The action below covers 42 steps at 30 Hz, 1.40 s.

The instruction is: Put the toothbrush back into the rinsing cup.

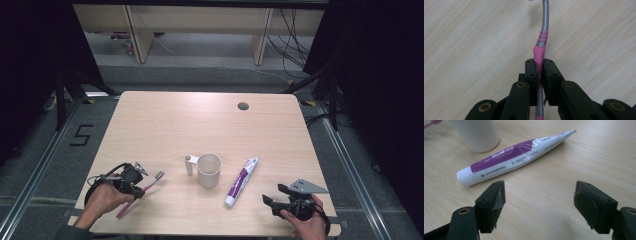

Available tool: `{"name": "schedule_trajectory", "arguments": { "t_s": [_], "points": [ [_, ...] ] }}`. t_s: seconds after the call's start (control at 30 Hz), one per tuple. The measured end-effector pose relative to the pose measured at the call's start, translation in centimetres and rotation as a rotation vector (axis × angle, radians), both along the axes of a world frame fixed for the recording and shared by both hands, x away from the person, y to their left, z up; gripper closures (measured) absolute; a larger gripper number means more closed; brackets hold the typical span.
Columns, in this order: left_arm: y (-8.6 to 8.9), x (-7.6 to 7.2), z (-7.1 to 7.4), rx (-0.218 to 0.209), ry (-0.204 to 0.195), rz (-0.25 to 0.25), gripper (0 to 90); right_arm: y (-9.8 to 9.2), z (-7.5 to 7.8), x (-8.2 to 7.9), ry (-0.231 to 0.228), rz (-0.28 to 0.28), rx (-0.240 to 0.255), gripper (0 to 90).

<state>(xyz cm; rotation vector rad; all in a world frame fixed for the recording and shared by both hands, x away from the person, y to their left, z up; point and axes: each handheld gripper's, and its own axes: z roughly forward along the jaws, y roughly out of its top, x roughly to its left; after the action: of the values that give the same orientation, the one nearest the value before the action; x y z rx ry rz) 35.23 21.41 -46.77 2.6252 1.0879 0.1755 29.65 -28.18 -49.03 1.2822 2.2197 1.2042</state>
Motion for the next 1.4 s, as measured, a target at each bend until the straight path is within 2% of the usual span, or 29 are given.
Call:
{"name": "schedule_trajectory", "arguments": {
  "t_s": [0.07,0.1,0.17,0.2,0.33,0.4,0.43,0.47,0.5,0.53,0.57,0.6,0.63,0.67,0.7,0.83,0.9,1.0,1.07,1.2,1.23,1.4],
  "points": [
    [0.2,-0.1,0.4,-0.028,-0.023,0.006,82.4,0.0,0.0,0.0,-0.003,0.001,-0.001,26.4],
    [0.2,-0.2,0.6,-0.042,-0.021,0.005,82.3,0.0,0.0,0.0,-0.005,0.003,-0.002,26.4],
    [0.3,-0.3,1.0,-0.069,-0.052,0.003,82.4,0.0,0.0,0.0,-0.008,0.0,-0.006,26.4],
    [0.3,-0.4,1.2,-0.086,-0.045,-0.005,82.3,0.0,0.0,0.0,-0.008,0.002,-0.005,26.4],
    [0.2,-0.6,2.0,-0.112,-0.094,-0.014,82.4,0.0,-0.1,0.0,-0.011,0.003,-0.009,26.4],
    [0.1,-0.6,2.4,-0.126,-0.12,-0.016,82.3,0.2,0.0,-0.2,0.031,-0.008,0.02,26.3],
    [0.0,-0.6,2.7,-0.126,-0.124,-0.015,82.3,0.2,0.0,-0.2,0.031,-0.008,0.02,26.3],
    [-0.2,-0.8,2.8,-0.154,-0.161,0.009,82.3,0.2,0.0,-0.2,0.03,-0.008,0.021,26.3],
    [-0.2,-0.7,3.0,-0.153,-0.183,-0.008,82.3,0.0,-0.1,0.1,-0.009,0.006,-0.004,26.3],
    [-0.3,-0.8,3.1,-0.169,-0.205,0.002,82.3,0.0,-0.1,0.0,-0.012,0.001,-0.009,26.3],
    [-0.3,-0.8,3.3,-0.185,-0.208,0.0,82.3,0.0,-0.1,0.0,-0.008,0.0,-0.009,26.3],
    [-0.5,-1.0,3.6,-0.203,-0.249,0.006,82.3,0.0,0.0,0.0,-0.004,-0.003,-0.008,26.3],
    [-0.5,-1.0,3.6,-0.203,-0.249,0.006,82.3,0.0,0.0,0.0,-0.006,-0.002,-0.009,26.3],
    [-0.7,-1.1,3.5,-0.245,-0.283,0.03,82.3,0.0,0.0,0.0,-0.006,-0.002,-0.009,26.3],
    [-0.7,-1.2,3.5,-0.267,-0.306,0.032,82.3,0.0,0.0,0.0,-0.009,-0.002,-0.008,26.3],
    [-0.9,-1.4,3.5,-0.316,-0.371,0.042,82.3,0.0,0.0,0.0,-0.007,-0.002,-0.007,26.3],
    [-1.3,-1.7,3.4,-0.37,-0.411,0.071,82.3,-0.1,0.0,0.0,-0.008,-0.002,-0.007,26.3],
    [-1.6,-1.9,3.5,-0.405,-0.45,0.08,82.3,-0.1,-0.1,0.1,-0.013,-0.001,-0.009,26.3],
    [-2.0,-2.1,3.6,-0.451,-0.49,0.108,82.3,-0.1,-0.1,0.1,-0.013,0.004,-0.007,26.3],
    [-2.5,-2.2,3.9,-0.495,-0.495,0.105,82.3,-0.1,-0.1,0.1,-0.017,0.005,-0.007,26.3],
    [-2.6,-2.1,4.0,-0.515,-0.502,0.104,82.3,-0.1,-0.1,0.1,-0.014,0.004,-0.006,26.3],
    [-3.2,-2.0,4.4,-0.561,-0.525,0.119,82.3,-0.2,-0.1,0.1,-0.012,0.003,-0.006,26.3]
  ]
}}
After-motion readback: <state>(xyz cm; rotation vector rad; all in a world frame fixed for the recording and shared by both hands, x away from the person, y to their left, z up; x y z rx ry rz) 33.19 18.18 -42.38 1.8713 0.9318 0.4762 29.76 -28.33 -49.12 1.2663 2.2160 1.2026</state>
